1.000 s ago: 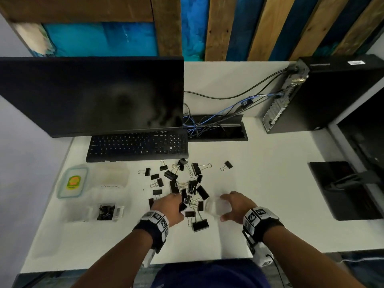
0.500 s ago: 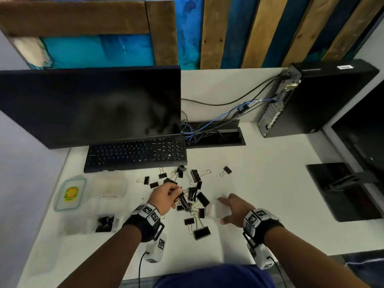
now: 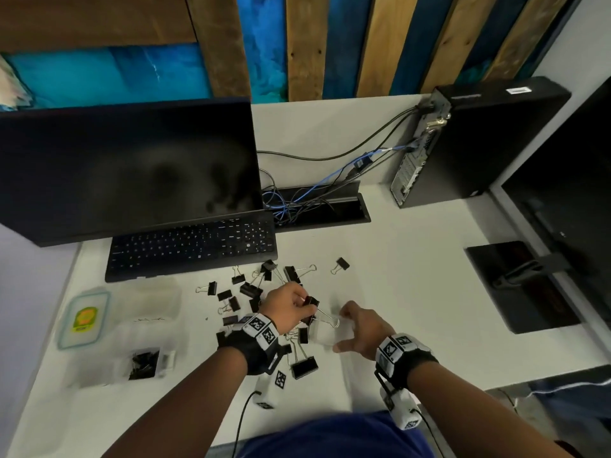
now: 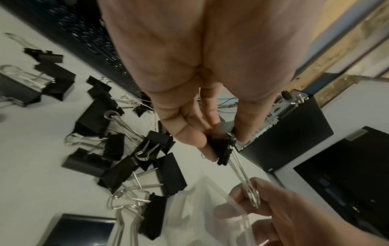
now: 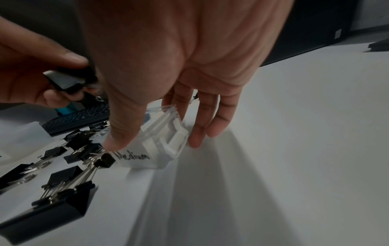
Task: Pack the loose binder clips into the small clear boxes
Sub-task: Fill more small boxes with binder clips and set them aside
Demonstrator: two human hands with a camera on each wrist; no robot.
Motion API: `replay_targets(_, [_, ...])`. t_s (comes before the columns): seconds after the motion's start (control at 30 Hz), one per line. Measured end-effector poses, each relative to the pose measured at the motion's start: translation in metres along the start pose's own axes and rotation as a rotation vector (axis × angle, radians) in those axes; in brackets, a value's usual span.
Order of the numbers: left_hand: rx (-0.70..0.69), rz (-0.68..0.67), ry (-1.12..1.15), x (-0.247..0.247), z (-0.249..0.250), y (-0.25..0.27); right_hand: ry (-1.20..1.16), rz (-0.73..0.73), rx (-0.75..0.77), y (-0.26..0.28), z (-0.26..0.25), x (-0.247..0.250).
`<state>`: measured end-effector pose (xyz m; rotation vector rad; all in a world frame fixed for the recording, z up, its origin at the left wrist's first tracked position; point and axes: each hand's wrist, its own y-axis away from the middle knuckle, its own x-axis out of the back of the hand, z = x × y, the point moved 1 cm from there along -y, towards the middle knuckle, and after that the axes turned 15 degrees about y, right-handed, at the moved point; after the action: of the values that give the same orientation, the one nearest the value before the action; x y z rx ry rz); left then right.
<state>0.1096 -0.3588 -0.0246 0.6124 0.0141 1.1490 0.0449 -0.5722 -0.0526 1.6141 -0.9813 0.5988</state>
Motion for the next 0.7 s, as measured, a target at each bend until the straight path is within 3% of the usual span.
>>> replay_targets(0.17, [0.022,0.056,-0.155,0.016,0.000,-0.001,0.014,-0.010,0.026,0.000,-0.001,0.003])
replay_targets(0.4, [0.109,-0.206,-0.468,0.065,-0.038,0.016,0.030,-0.021,0.021,-0.002,-0.001,0.003])
replay_targets(0.5, [0.042,-0.143,-0.540,0.061,-0.049,0.022,0.030,-0.021,0.019,-0.003,-0.002,0.003])
replay_targets(0.6, [-0.114,-0.069,-0.702,0.051,-0.050,0.025,0.032,-0.020,0.011,-0.003,-0.003,0.002])
replay_targets(0.7, [-0.209,-0.155,-0.825,0.034,-0.047,0.029,0.026,-0.016,-0.002,-0.003,-0.004,0.000])
